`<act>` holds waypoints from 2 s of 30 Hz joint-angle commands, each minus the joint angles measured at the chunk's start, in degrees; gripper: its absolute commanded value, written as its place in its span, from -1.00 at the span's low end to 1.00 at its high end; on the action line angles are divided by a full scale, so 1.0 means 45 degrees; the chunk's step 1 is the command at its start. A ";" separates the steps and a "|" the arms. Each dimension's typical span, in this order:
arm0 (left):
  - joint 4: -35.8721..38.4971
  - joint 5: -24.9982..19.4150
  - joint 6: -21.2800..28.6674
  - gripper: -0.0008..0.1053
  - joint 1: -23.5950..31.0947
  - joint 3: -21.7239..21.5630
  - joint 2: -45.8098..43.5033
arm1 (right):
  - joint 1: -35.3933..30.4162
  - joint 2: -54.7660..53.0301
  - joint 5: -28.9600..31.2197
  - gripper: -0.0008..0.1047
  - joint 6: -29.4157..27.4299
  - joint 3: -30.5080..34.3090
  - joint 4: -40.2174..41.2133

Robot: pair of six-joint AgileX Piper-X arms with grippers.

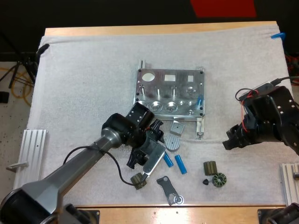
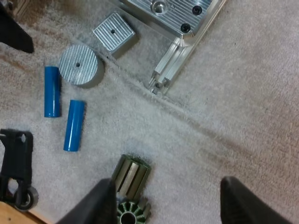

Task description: Load cells from right to left

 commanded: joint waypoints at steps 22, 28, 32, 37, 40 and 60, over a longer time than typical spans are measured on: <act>-0.0585 0.1770 0.1410 0.30 -0.0057 0.1041 0.1289 | -0.0092 -0.0075 -0.0068 -0.05 0.0009 -0.0018 -0.0468; -0.1957 0.1770 0.1410 0.30 -0.0057 0.1453 0.1289 | -0.0092 -0.0075 -0.0068 -0.05 0.0009 -0.0018 -0.0522; -0.2800 0.1770 0.1410 0.30 -0.0057 0.1451 0.1289 | -0.0092 -0.0075 -0.0068 -0.05 0.0065 -0.0018 -0.0522; -0.3127 0.1770 0.1410 0.30 -0.0057 0.1451 0.1289 | -0.0092 -0.0075 -0.0068 -0.05 0.0065 -0.0018 -0.0522; -0.3147 0.1770 0.1410 0.30 -0.0057 0.1451 0.1370 | -0.0092 -0.0075 -0.0068 -0.05 0.0065 -0.0018 -0.0554; -0.3703 0.1770 0.1410 -0.23 -0.1287 0.1451 0.2087 | -0.0092 -0.0075 -0.0068 -0.05 0.0080 -0.0018 -0.0576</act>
